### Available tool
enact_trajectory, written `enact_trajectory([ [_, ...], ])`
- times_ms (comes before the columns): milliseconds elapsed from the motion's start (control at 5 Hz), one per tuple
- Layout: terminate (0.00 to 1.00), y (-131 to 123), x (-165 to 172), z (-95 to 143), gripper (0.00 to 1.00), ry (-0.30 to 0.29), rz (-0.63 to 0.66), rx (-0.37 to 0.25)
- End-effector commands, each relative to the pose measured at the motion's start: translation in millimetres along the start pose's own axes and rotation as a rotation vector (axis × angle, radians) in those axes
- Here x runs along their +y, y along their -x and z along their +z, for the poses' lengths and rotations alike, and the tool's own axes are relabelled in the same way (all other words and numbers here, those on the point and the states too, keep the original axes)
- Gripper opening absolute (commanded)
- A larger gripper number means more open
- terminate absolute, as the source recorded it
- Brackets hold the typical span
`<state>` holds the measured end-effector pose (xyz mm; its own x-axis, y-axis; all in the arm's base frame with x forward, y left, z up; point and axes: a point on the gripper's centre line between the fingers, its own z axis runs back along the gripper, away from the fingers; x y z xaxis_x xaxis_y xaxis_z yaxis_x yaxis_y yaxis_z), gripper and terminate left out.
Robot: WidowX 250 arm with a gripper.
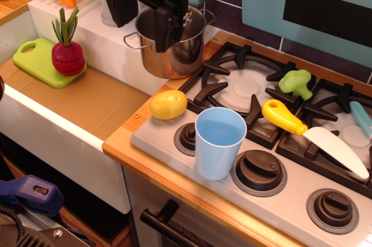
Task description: Put potato in pot or pan
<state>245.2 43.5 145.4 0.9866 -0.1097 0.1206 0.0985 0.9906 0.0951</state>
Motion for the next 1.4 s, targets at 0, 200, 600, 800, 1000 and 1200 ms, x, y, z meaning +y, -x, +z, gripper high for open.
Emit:
enact_trajectory([
  [0, 0.0, 0.0, 0.0, 0.0, 1.0, 0.0, 0.0, 0.0],
  [200, 0.0, -1.9, -7.7, -22.1, 1.0, 0.007, 0.003, -0.044],
  [600, 0.0, -4.9, -13.5, -60.1, 1.0, 0.024, 0.01, -0.114],
  [800, 0.0, -1.7, -12.4, -77.9, 1.0, 0.049, 0.013, -0.146],
  [1000, 0.0, -2.0, -9.8, -95.0, 1.0, 0.073, 0.005, -0.179],
  [1200, 0.0, -0.7, -9.1, -108.7, 1.0, 0.094, 0.01, -0.199],
])
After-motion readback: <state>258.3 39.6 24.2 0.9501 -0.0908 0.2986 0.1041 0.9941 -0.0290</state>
